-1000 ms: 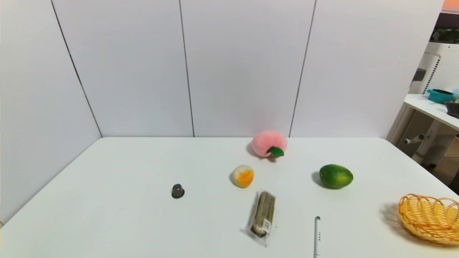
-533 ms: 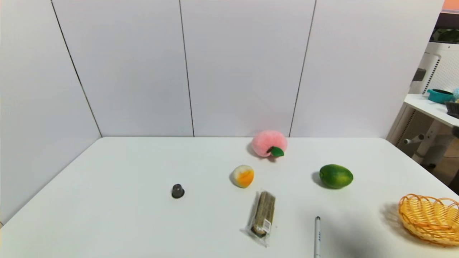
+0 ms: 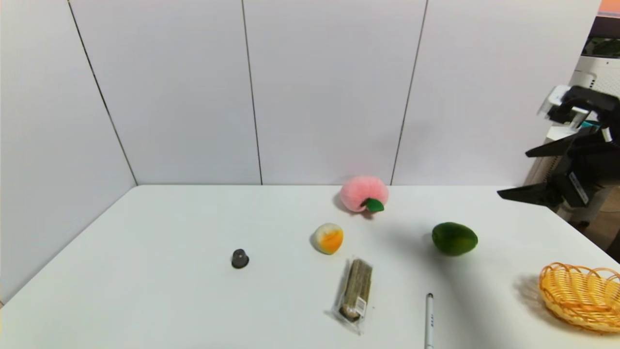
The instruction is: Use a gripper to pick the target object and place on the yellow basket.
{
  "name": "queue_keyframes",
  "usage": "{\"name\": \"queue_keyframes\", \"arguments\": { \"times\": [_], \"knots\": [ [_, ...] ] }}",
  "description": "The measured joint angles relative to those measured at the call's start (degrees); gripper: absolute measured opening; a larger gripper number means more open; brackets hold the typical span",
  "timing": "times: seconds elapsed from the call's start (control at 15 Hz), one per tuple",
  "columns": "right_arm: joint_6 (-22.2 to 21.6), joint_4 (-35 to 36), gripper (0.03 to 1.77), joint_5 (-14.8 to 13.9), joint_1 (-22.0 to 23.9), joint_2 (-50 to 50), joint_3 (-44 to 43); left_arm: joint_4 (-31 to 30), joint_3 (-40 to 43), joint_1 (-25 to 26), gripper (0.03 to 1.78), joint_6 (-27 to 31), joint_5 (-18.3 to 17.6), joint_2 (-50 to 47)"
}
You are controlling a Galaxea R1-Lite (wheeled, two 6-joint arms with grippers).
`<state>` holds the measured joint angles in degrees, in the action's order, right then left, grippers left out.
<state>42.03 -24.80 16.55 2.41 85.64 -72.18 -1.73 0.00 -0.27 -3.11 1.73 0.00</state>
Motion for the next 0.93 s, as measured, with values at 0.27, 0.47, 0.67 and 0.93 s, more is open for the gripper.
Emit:
{"name": "queue_keyframes", "arguments": {
  "times": [0.27, 0.47, 0.67, 0.93],
  "knots": [
    [15.41, -5.57, 1.7, 0.23, 0.11, 6.28, 0.55, 0.0, 0.0, 0.0, 1.69, -0.02, 0.0, 0.0],
    [20.75, -5.66, 1.7, 0.11, 0.01, 10.56, 1.15, 0.0, 0.0, 0.0, 1.69, -0.02, 0.0, 0.0],
    [24.42, -5.57, 1.7, 0.23, 0.01, 14.6, -0.28, 0.0, 0.0, 0.0, 1.69, 0.0, -0.02, 0.0],
    [28.68, -8.41, 1.7, 2.32, 0.54, 19.3, -4.34, 0.0, 0.0, 0.0, 1.69, -0.02, 0.0, 0.0]
  ]
}}
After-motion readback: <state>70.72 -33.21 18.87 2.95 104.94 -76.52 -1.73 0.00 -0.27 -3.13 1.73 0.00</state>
